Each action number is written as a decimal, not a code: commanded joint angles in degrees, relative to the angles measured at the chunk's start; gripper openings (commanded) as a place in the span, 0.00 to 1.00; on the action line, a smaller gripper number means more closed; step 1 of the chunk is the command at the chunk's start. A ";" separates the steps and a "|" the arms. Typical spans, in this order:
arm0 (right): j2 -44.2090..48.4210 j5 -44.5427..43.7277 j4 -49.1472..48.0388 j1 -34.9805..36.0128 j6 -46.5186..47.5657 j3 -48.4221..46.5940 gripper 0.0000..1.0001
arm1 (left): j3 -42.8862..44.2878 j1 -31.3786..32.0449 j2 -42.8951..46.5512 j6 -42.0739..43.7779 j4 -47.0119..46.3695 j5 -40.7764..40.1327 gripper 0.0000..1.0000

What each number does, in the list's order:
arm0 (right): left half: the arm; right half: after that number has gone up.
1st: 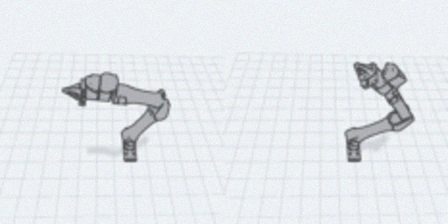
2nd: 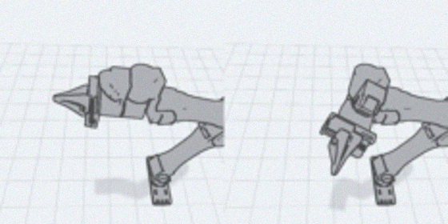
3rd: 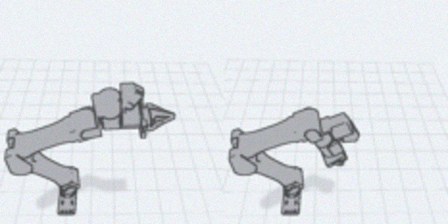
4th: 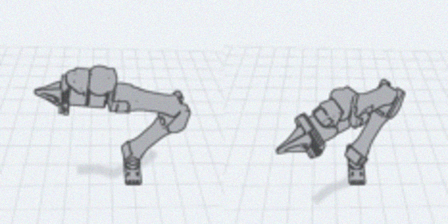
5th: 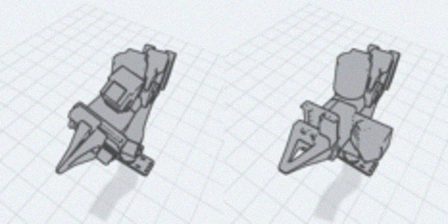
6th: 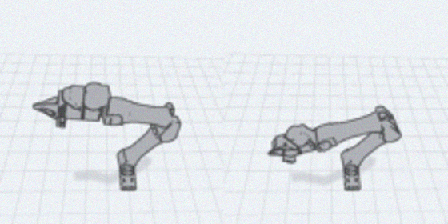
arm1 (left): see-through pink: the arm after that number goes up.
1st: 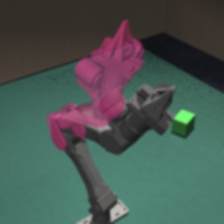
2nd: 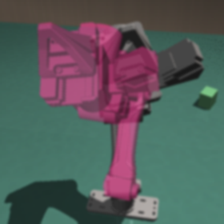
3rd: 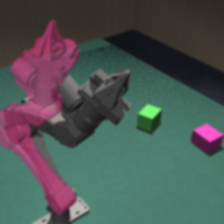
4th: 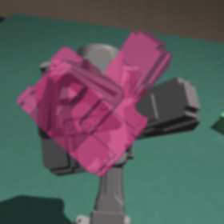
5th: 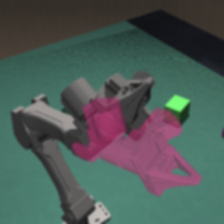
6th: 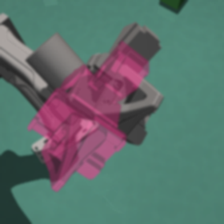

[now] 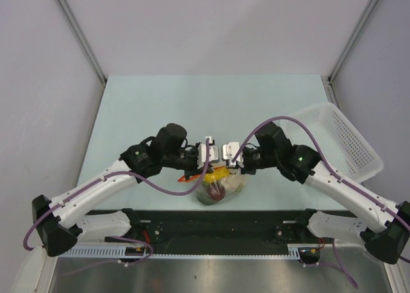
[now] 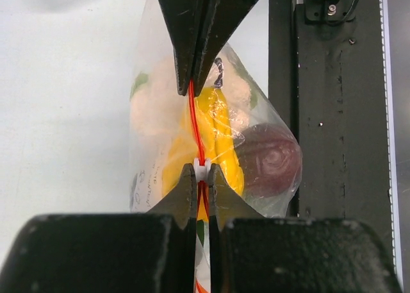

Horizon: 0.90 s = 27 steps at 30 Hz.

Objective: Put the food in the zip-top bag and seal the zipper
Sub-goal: Zip the zipper food storage bag at the center of the board.

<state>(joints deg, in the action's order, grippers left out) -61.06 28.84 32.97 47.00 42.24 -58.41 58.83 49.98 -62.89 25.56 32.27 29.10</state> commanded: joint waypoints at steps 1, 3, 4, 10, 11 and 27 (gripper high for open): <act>1.46 1.13 0.51 -1.21 1.18 -0.91 0.00 | 0.76 0.12 1.81 0.80 -0.47 0.70 0.00; 1.91 1.83 0.87 -3.14 1.44 -0.83 0.00 | -0.11 -0.05 2.95 1.24 0.68 -0.36 0.00; 2.08 1.92 0.95 -3.75 1.53 -0.83 0.00 | -0.47 -0.14 3.56 1.51 1.91 -0.80 0.00; 3.14 3.24 2.01 -7.45 2.94 -0.39 0.00 | -3.28 -2.60 7.69 3.35 7.36 -2.30 0.00; 3.31 3.59 2.36 -8.06 3.11 -0.47 0.00 | -3.54 -3.12 8.13 3.70 7.98 -2.38 0.00; 6.91 3.24 4.21 -11.14 3.73 1.81 0.00 | -7.94 -8.31 14.20 6.08 14.31 -5.55 0.00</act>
<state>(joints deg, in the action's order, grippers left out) -56.82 34.48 37.36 36.80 45.12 -56.55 51.70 43.38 -50.63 30.50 42.06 25.63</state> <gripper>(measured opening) 0.012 0.029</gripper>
